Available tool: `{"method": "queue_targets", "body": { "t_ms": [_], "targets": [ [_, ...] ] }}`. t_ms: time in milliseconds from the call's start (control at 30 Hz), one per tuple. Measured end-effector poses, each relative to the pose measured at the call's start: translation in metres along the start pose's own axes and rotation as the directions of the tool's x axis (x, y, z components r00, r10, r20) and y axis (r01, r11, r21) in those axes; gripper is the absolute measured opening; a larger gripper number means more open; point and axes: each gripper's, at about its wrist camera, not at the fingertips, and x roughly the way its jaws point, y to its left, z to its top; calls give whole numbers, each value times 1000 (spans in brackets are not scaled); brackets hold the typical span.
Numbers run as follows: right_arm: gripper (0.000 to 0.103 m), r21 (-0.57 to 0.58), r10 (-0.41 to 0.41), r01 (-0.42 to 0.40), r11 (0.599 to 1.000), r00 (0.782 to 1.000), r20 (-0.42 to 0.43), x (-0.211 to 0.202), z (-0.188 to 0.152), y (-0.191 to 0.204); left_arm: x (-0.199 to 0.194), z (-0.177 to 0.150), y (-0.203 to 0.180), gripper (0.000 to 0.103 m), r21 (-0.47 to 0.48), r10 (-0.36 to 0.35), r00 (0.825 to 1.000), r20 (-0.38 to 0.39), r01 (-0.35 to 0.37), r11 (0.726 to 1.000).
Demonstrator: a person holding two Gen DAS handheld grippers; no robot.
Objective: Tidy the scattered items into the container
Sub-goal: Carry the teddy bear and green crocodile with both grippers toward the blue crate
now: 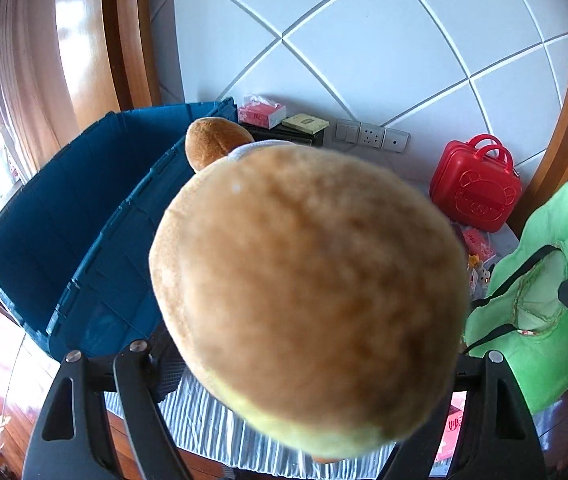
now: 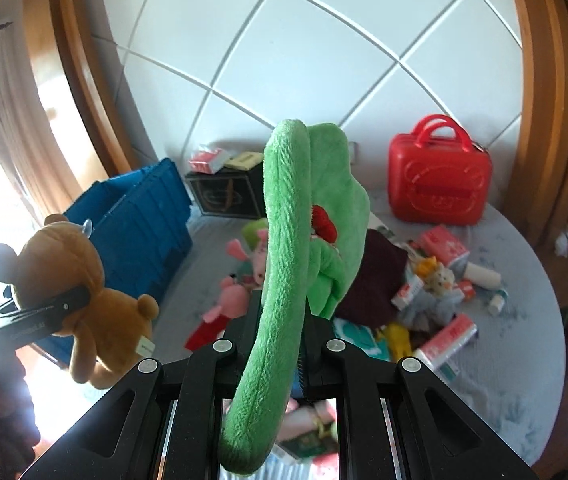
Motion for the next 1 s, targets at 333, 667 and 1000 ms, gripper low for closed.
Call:
{"method": "queue_targets", "body": {
  "t_ms": [333,667,1000],
  "targets": [
    [14,-46,9,-7,999,999,43,21,37,86,-18,39,68,80,-20,-74,995,73,76,997],
    [14,-140,70,-57,988,994,86,55,85,229,-30,89,185,80,-93,-65,984,164,81,992],
    [14,-236,222,-203,950,974,56,100,111,368,-40,108,303,81,-202,8,978,209,35,979]
  ]
}}
